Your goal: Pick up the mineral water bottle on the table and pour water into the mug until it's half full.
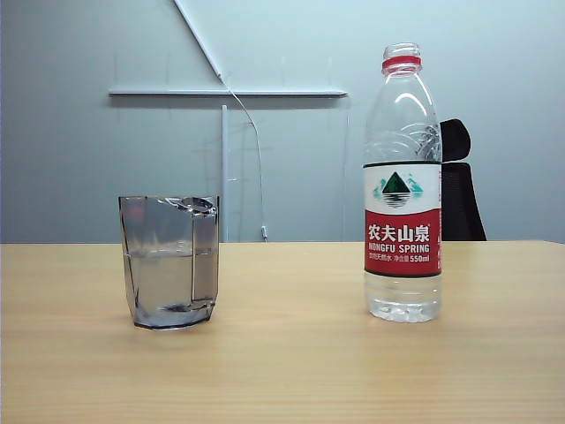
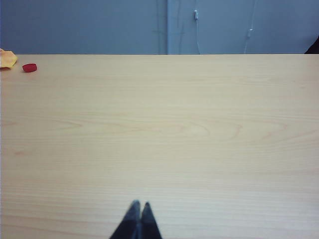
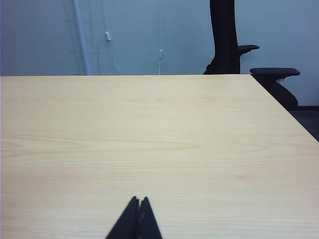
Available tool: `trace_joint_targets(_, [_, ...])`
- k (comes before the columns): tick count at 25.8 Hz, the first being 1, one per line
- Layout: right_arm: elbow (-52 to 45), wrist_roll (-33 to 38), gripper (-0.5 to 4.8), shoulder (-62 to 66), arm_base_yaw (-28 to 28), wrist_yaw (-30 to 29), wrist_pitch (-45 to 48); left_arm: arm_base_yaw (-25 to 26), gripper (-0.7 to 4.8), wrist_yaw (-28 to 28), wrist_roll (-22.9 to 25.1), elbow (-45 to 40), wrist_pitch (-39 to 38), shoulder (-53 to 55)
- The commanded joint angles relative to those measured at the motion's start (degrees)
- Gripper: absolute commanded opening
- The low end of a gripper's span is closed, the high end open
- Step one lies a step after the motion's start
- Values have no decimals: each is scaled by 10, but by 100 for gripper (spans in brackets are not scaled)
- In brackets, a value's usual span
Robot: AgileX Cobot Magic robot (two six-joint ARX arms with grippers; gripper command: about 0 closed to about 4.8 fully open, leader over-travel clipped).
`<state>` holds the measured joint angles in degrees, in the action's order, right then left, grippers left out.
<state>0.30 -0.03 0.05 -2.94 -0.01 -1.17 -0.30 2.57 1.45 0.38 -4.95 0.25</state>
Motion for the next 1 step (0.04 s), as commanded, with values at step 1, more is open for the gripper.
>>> trace_joint_targets(1, [-2,0,-5,-1,0,3,10,0,-2,0,-2,1,7,1])
